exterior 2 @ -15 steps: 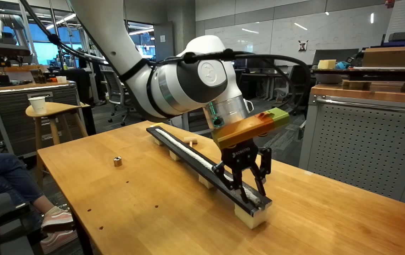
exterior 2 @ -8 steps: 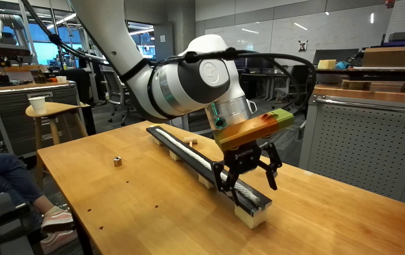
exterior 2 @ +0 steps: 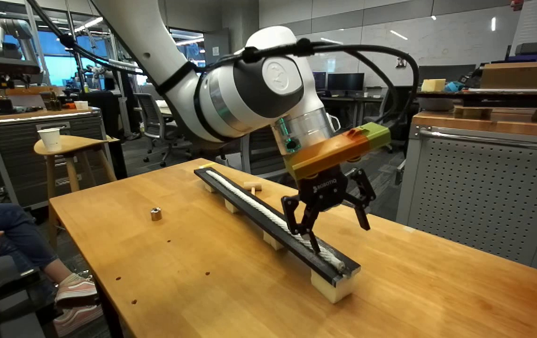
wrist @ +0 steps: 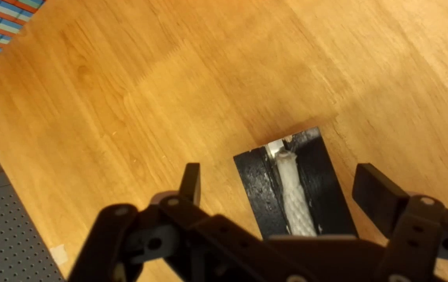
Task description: Put the rope along the center of the black object
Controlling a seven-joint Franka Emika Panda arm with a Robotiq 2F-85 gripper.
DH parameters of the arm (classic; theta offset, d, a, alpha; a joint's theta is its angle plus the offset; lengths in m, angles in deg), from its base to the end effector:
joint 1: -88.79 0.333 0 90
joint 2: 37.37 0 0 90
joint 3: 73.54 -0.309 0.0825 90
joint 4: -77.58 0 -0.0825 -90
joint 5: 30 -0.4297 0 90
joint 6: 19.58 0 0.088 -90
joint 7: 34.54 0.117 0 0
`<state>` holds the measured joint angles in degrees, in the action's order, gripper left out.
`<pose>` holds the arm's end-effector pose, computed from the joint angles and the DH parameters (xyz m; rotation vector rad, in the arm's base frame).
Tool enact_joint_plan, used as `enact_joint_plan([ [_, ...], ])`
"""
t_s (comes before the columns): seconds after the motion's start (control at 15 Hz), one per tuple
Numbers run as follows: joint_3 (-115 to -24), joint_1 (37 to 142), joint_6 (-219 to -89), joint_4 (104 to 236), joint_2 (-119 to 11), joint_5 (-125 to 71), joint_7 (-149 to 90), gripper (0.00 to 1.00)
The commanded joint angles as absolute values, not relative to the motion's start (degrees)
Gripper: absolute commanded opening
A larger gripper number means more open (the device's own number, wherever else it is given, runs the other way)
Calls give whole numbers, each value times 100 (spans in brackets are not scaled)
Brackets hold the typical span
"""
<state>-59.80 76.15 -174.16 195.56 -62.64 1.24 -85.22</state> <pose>0.5772 -0.2699 0.1886 2.4388 1.2247 -0.1284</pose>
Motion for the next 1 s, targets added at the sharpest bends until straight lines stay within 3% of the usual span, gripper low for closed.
enact_joint_plan([
  [0.0, -6189, 7568, -17329, 19812, -5739, -102, -8515, 100],
  [0.27, -6196, 7714, -17111, 19883, -5445, -211, -7964, 100],
  [0.93, -6513, 7821, -15151, 20052, -4527, -1206, -6609, 100],
])
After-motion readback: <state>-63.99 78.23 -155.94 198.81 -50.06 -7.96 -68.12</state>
